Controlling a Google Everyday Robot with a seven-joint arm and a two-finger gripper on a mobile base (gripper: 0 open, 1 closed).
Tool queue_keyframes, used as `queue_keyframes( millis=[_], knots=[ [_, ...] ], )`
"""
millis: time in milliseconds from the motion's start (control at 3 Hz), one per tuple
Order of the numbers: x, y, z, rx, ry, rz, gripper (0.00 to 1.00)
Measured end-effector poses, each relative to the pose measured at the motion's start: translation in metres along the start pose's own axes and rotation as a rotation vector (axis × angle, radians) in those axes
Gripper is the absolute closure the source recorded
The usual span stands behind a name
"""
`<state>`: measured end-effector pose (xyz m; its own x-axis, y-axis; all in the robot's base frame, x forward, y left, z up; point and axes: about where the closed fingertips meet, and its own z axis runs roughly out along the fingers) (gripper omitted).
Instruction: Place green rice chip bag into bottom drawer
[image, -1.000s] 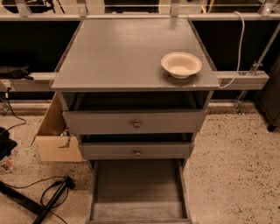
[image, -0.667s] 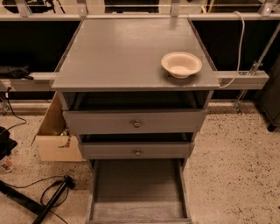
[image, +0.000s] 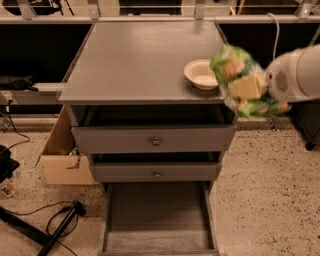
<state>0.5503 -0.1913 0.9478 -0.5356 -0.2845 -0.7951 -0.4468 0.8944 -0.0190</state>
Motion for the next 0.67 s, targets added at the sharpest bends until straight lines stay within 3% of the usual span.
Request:
queue_keyframes(
  millis=[333, 667],
  knots=[
    [0.109, -0.016, 0.087, -0.083, 0.266, 0.073, 1.00],
    [0.129, -0.018, 0.107, -0.106, 0.296, 0.091, 1.00]
  ],
)
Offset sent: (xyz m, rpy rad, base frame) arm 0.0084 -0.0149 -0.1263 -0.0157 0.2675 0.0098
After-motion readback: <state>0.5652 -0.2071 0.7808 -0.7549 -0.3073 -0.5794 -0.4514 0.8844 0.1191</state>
